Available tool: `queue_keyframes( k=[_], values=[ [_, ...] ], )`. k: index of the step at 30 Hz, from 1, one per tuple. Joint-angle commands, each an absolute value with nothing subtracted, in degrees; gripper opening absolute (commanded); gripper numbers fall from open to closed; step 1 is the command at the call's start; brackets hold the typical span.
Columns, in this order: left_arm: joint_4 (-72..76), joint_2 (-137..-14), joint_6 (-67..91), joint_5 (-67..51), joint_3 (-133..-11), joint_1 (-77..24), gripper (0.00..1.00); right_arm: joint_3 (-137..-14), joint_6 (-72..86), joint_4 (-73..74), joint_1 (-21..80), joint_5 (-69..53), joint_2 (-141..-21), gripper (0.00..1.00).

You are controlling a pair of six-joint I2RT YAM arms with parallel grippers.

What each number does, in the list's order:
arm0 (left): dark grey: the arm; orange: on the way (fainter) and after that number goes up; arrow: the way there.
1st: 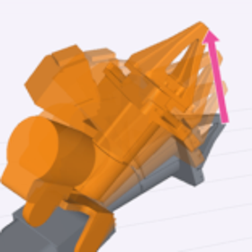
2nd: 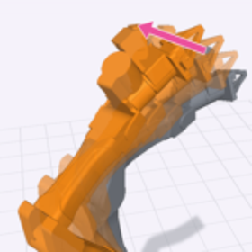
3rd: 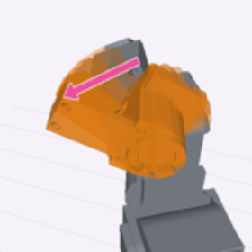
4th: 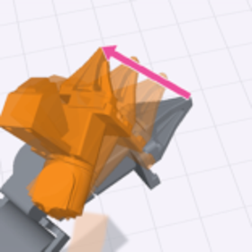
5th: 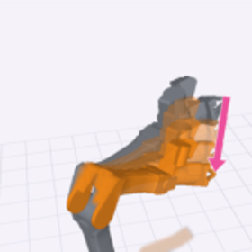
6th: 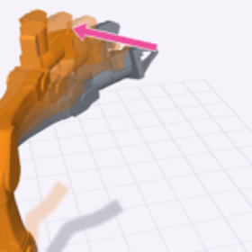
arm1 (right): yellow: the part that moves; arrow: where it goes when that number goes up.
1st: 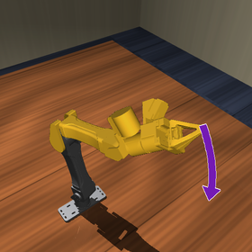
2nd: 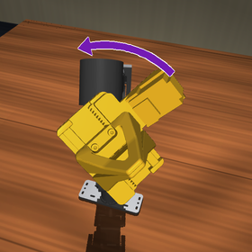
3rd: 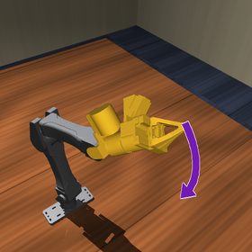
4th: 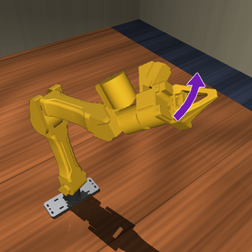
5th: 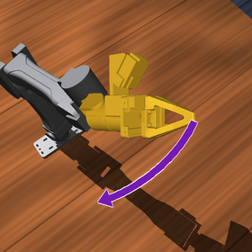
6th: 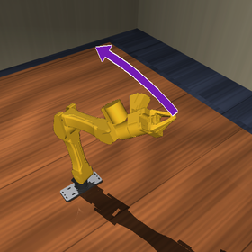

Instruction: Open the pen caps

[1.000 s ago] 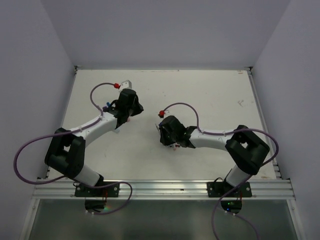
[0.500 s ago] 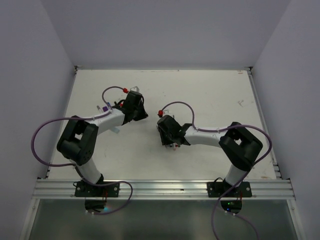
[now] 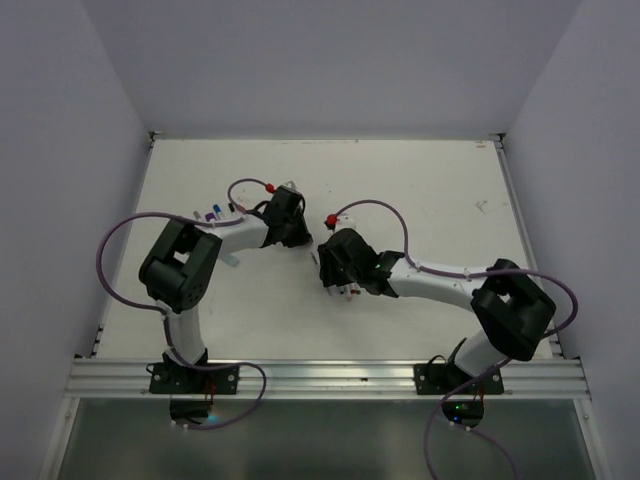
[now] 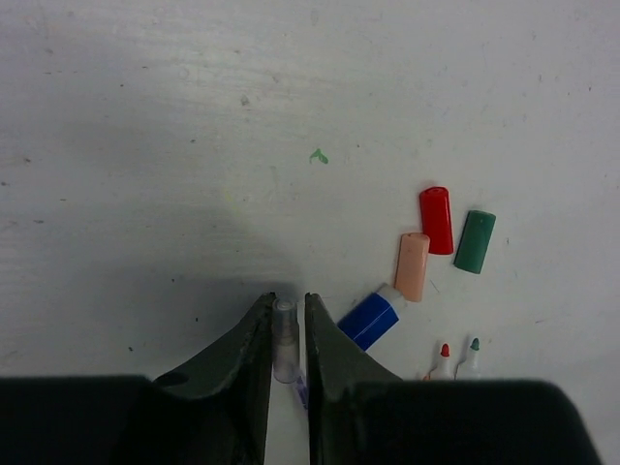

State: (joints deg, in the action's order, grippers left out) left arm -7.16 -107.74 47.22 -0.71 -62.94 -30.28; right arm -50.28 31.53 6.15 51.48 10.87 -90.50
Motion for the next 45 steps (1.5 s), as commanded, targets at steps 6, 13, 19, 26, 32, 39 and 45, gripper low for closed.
queue_keyframes(
  k=[6,13,19,26,32,39,45],
  values=[
    [-7.64,-109.34,49.57,1.65,-65.30,-31.20,0.33,-46.06,31.55,-1.13,51.77,11.86,-83.59,0.51],
    [-9.66,-105.12,49.13,5.27,-64.34,-31.20,0.50,-45.09,30.59,-2.11,51.77,12.04,-82.27,0.51],
    [-13.61,-98.36,48.34,13.35,-63.81,-30.59,0.50,-43.60,29.88,-3.16,51.68,11.69,-79.63,0.52],
    [-16.35,-97.03,48.78,17.58,-64.25,-24.54,0.48,-41.75,28.48,-5.45,51.77,11.69,-77.08,0.52],
    [-18.89,-101.25,47.81,20.74,-69.87,-19.61,0.47,-41.05,28.13,-5.89,51.68,11.42,-76.47,0.52],
    [-21.62,-107.75,46.85,22.85,-77.07,-15.74,0.46,-40.43,27.86,-6.33,51.77,11.34,-76.11,0.52],
    [-23.20,-111.70,46.67,22.94,-79.62,-13.89,0.45,-40.17,27.69,-6.33,51.68,11.60,-76.11,0.53]
  ],
)
